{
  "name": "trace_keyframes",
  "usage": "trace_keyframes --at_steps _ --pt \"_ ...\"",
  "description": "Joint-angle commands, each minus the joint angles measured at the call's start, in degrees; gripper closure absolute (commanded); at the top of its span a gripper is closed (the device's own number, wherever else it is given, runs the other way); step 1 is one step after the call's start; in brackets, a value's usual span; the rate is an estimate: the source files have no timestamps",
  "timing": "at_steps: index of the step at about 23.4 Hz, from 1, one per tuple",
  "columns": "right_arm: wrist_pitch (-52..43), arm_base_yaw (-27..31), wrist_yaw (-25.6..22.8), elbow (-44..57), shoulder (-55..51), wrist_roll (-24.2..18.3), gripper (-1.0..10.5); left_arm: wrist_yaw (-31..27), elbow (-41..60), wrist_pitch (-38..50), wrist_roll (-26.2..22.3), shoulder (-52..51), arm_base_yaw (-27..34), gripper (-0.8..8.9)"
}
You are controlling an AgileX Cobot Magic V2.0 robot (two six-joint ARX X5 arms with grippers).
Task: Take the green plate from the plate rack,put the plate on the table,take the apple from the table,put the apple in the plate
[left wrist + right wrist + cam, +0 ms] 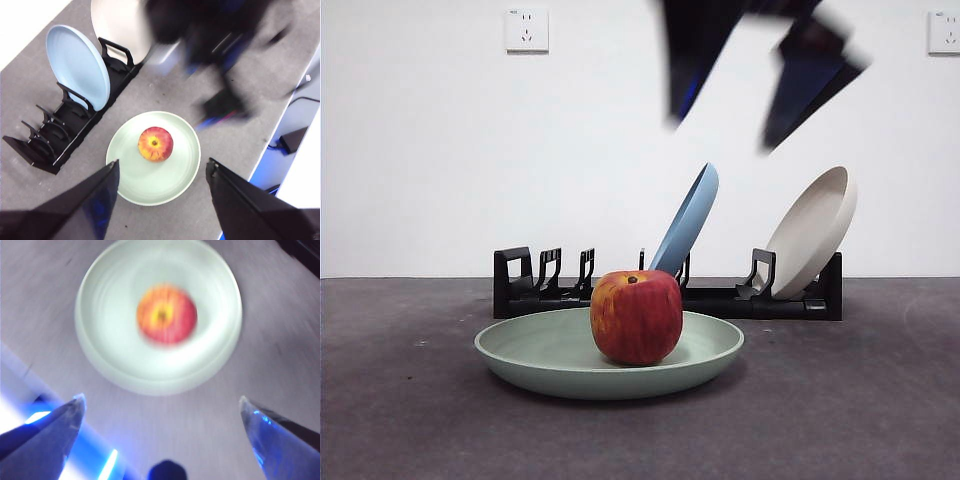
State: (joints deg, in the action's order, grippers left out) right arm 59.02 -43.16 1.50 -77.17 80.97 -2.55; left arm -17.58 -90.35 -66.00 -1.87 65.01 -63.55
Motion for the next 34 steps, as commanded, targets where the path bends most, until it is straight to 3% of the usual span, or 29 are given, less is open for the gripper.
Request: trace_keyframes --at_steps 1,4,9,13,34 --pt "7.2 -0.2 1.1 0.0 -7.1 0.8 4.2 0.0 0.0 -0.4 0.4 0.0 -0.1 5.22" --pt "13.4 -0.2 4.6 0.0 -14.8 2.7 4.2 0.2 0.0 -1.4 0.4 0.0 -0.1 5.32" --pt "17.9 -0.2 4.6 0.0 -23.1 4.4 7.7 6.0 0.0 -3.8 0.5 0.0 -0.1 5.58" --pt "19.5 -0.2 4.5 0.0 -25.7 4.6 9.5 7.6 0.0 -4.5 0.7 0.0 -0.1 8.37" --pt "19.5 -0.2 4.4 0.0 -27.4 5.6 9.6 7.2 0.0 -5.1 0.6 0.0 -0.1 8.17"
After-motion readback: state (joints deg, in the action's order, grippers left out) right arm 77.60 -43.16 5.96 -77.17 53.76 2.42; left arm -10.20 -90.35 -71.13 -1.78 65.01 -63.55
